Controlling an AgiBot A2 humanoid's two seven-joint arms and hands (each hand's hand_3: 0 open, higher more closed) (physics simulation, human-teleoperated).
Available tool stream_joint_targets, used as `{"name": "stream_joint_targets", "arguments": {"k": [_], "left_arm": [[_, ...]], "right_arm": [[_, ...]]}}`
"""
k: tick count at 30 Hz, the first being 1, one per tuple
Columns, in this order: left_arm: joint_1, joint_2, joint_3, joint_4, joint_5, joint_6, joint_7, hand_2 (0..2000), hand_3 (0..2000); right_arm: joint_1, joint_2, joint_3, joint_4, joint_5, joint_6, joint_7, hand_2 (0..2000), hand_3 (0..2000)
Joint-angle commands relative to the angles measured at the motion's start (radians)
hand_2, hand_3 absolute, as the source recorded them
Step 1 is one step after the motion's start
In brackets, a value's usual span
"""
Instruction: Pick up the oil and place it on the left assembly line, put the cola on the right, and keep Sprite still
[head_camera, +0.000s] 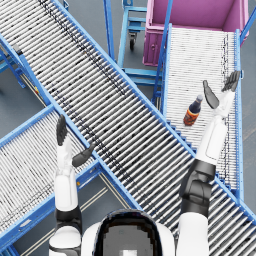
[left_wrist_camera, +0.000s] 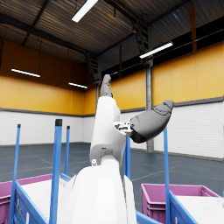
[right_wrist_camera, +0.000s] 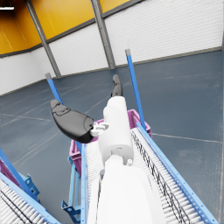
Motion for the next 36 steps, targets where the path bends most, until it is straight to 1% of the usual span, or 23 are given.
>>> {"name": "stream_joint_targets", "arguments": {"k": [1, 4, 6, 10, 15, 16, 17, 18, 19, 20, 21, 23, 24, 25, 26, 27, 29, 32, 36], "left_arm": [[0.000, 0.000, -0.001, -0.002, 0.000, 0.000, 0.000, 0, 0], [0.032, 0.000, -0.001, -0.004, 0.000, 0.000, 0.000, 0, 0], [0.048, 0.001, 0.000, 0.005, 0.000, 0.000, 0.000, 0, 0], [0.064, 0.001, -0.016, 0.011, 0.000, 0.000, 0.000, 0, 0], [0.087, 0.002, -0.019, 0.045, 0.000, 0.000, 0.000, 0, 0], [0.065, 0.004, -0.016, 0.032, 0.000, 0.000, 0.000, 0, 0], [0.087, 0.003, -0.028, 0.046, 0.000, 0.000, 0.000, 0, 0], [0.089, 0.003, -0.031, 0.052, 0.000, 0.000, 0.000, 0, 0], [0.072, 0.005, -0.023, 0.043, 0.000, 0.000, 0.000, 0, 0], [0.093, 0.003, -0.035, 0.052, 0.000, 0.000, 0.000, 0, 0], [0.075, 0.005, -0.028, 0.048, 0.000, 0.000, 0.000, 0, 0], [0.078, 0.005, -0.031, 0.051, 0.000, 0.000, 0.000, 0, 0], [0.096, 0.004, -0.031, 0.056, 0.000, 0.000, 0.000, 0, 0], [0.080, 0.006, -0.032, 0.053, 0.000, 0.000, 0.000, 0, 0], [0.089, 0.005, -0.028, 0.056, 0.000, 0.000, 0.000, 0, 0], [0.080, 0.007, -0.030, 0.055, 0.000, 0.000, 0.000, 0, 0], [0.073, 0.005, -0.027, 0.057, -0.004, 0.001, 0.001, 0, 0], [0.050, -0.012, -0.006, 0.064, -0.034, 0.009, 0.009, 0, 0], [0.015, -0.045, 0.033, 0.078, -0.089, 0.024, 0.024, 0, 0]], "right_arm": [[-0.087, -0.012, 0.056, 0.318, 0.000, -0.001, 0.000, 0, 0], [-0.255, -0.031, 0.102, 0.613, 0.000, -0.003, 0.000, 0, 0], [-0.298, -0.037, 0.117, 0.714, 0.001, -0.003, 0.000, 0, 0], [-0.370, -0.043, 0.129, 0.794, 0.001, -0.004, 0.000, 0, 0], [-0.519, -0.053, 0.164, 0.941, 0.001, -0.004, 0.000, 0, 0], [-0.547, -0.054, 0.175, 0.964, 0.001, -0.004, 0.000, 0, 0], [-0.571, -0.055, 0.186, 0.986, 0.001, -0.004, 0.000, 0, 0], [-0.587, -0.056, 0.194, 1.003, 0.001, -0.004, 0.000, 0, 0], [-0.604, -0.057, 0.199, 1.013, 0.001, -0.004, 0.000, 0, 0], [-0.619, -0.058, 0.200, 1.028, 0.001, -0.004, 0.000, 0, 0], [-0.631, -0.059, 0.200, 1.043, 0.001, -0.004, 0.000, 0, 0], [-0.655, -0.061, 0.196, 1.055, 0.001, -0.004, 0.000, 0, 0], [-0.667, -0.062, 0.202, 1.065, 0.001, -0.004, 0.000, 0, 0], [-0.675, -0.063, 0.207, 1.058, 0.001, -0.004, 0.000, 0, 0], [-0.684, -0.064, 0.209, 1.063, 0.001, -0.004, 0.000, 0, 0], [-0.669, -0.064, 0.202, 1.046, 0.001, -0.004, 0.000, 0, 0], [-0.681, -0.063, 0.207, 1.049, -0.004, -0.003, -0.001, 0, 0], [-0.697, -0.048, 0.227, 1.049, -0.040, 0.005, -0.009, 0, 0], [-0.725, -0.017, 0.265, 1.053, -0.108, 0.020, -0.024, 0, 0]]}}
